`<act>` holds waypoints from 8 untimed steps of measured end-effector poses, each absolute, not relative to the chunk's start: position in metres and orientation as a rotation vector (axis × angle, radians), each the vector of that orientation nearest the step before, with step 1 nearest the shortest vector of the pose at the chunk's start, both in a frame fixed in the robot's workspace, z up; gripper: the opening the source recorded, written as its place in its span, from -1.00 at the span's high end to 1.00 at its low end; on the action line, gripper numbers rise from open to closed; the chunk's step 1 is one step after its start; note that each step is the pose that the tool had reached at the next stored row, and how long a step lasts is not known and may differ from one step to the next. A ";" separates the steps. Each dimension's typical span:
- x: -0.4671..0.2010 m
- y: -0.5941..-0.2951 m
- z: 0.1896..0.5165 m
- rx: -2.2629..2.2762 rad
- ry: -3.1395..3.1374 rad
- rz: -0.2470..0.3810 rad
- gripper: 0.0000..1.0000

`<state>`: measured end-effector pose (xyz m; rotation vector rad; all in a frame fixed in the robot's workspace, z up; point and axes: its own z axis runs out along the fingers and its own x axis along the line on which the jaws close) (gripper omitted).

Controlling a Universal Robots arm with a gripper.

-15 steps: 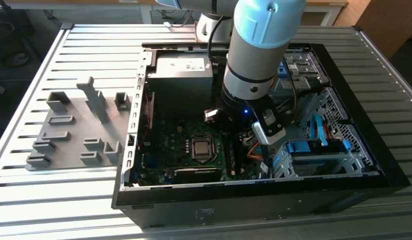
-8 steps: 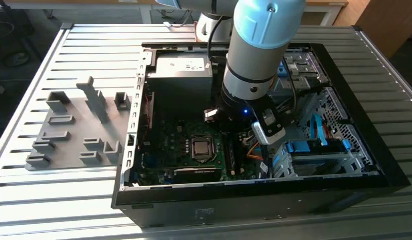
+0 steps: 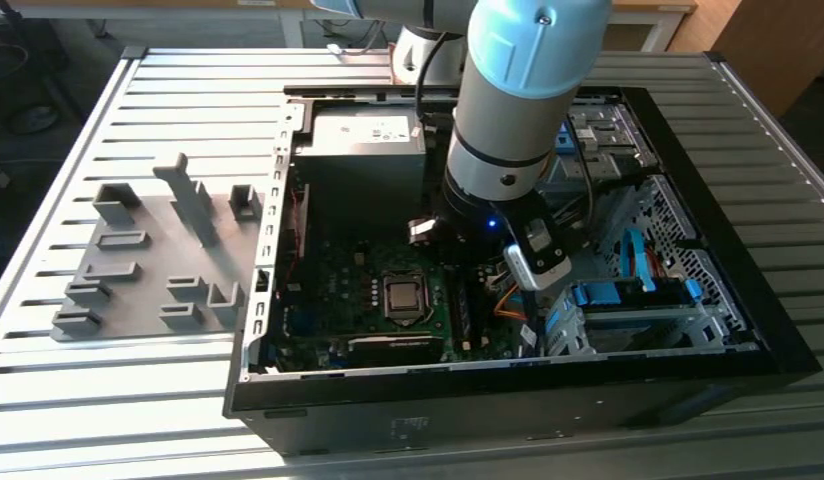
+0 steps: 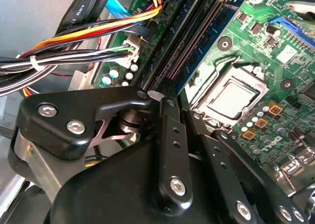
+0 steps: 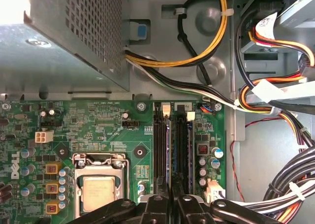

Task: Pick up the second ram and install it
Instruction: 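Insert the second ram into the second slot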

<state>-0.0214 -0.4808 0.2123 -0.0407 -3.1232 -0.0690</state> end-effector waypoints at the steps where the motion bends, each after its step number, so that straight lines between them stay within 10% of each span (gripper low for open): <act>1: -0.021 -0.481 0.212 -0.041 -3.123 -0.069 0.72; 8: -0.021 -0.481 0.209 -0.042 -3.123 -0.069 0.72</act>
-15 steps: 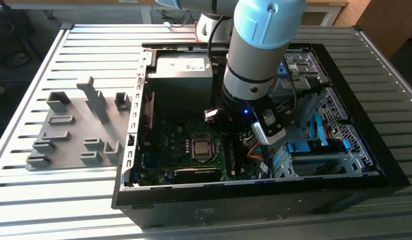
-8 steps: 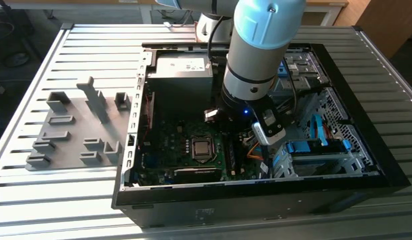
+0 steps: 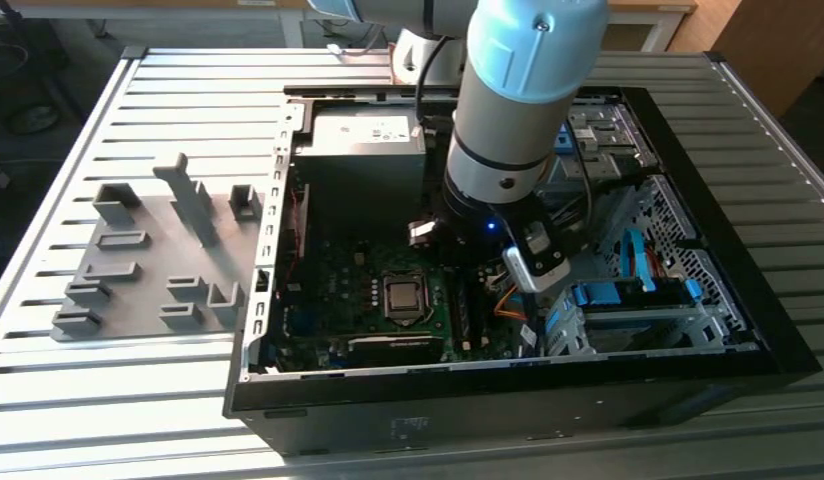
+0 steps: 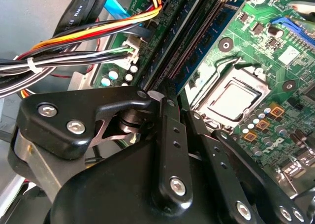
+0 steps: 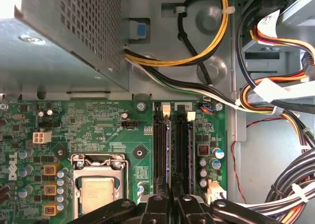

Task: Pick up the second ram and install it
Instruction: 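Insert the second ram into the second slot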

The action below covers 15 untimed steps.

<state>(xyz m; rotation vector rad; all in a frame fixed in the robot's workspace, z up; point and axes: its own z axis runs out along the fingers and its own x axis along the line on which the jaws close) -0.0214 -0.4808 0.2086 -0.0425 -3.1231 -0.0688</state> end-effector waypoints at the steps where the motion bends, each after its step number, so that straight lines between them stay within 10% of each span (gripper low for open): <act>1: -0.021 -0.481 0.208 -0.042 -3.123 -0.069 0.72; 15: -0.022 -0.481 0.210 -0.042 -3.123 -0.062 0.72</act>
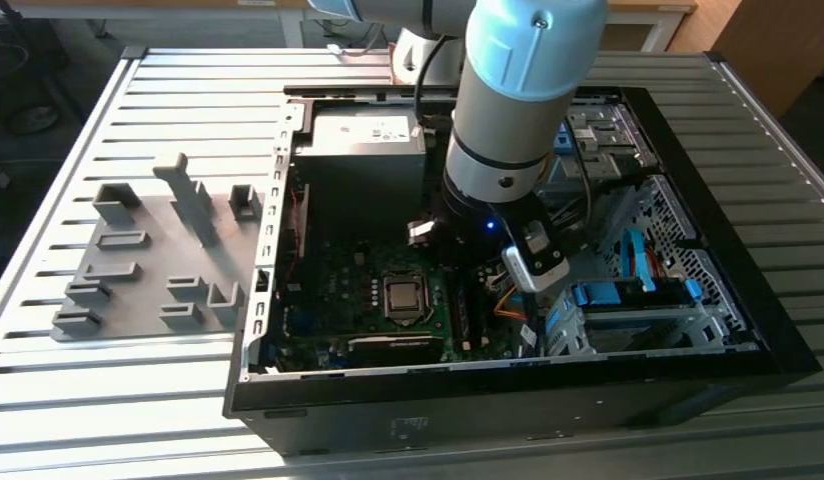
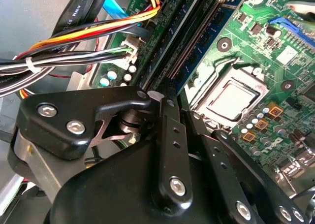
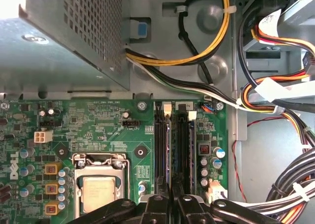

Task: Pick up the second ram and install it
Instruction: 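Insert the second ram into the second slot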

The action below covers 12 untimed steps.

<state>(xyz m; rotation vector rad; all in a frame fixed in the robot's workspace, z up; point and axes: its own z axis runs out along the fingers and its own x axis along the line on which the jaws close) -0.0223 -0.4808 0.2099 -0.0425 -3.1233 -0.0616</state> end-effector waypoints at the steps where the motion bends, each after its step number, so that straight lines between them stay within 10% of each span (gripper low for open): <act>1: -0.022 -0.481 0.210 -0.042 -3.123 -0.061 0.72; 12: -0.023 -0.481 0.206 -0.042 -3.123 -0.062 0.72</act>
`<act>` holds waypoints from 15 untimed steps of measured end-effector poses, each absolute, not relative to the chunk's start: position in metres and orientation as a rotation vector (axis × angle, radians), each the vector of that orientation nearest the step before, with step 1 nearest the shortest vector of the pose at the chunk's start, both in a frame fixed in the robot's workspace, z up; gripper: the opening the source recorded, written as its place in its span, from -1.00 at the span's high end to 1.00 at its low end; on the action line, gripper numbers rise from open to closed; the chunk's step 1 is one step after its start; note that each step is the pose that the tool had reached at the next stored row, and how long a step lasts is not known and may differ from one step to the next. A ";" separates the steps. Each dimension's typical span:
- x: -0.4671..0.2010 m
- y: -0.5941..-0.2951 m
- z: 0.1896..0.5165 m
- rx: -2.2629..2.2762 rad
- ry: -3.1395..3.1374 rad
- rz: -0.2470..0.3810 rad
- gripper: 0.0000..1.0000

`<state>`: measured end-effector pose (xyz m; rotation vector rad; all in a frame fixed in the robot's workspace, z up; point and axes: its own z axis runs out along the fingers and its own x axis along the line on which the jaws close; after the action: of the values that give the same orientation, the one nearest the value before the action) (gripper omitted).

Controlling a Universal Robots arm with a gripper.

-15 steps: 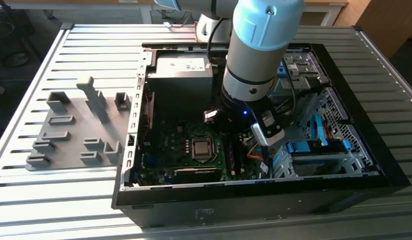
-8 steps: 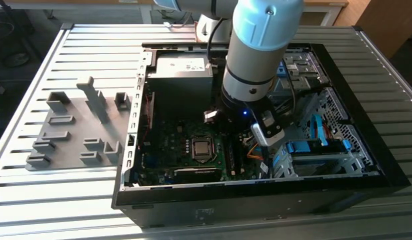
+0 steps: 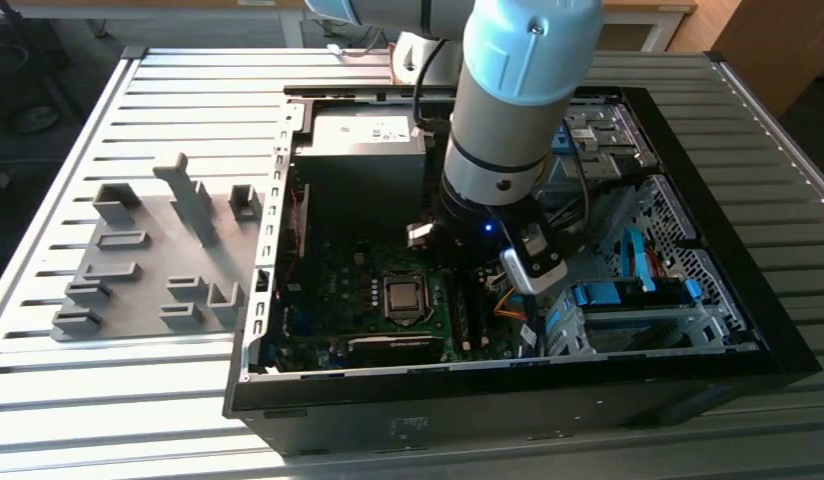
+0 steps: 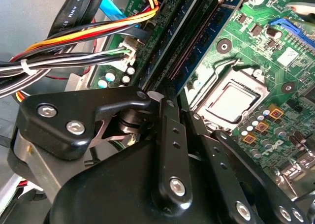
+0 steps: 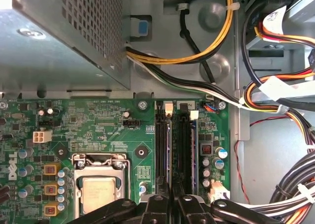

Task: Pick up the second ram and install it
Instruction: 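Insert the second ram into the second slot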

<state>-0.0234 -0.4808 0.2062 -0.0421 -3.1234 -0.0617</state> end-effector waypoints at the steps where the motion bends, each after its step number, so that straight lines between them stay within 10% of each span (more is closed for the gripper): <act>1: -0.023 -0.481 0.206 -0.042 -3.123 -0.062 0.72; 15: -0.023 -0.481 0.201 -0.042 -3.123 -0.067 0.72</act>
<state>-0.0234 -0.4808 0.2014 -0.0420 -3.1232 -0.0669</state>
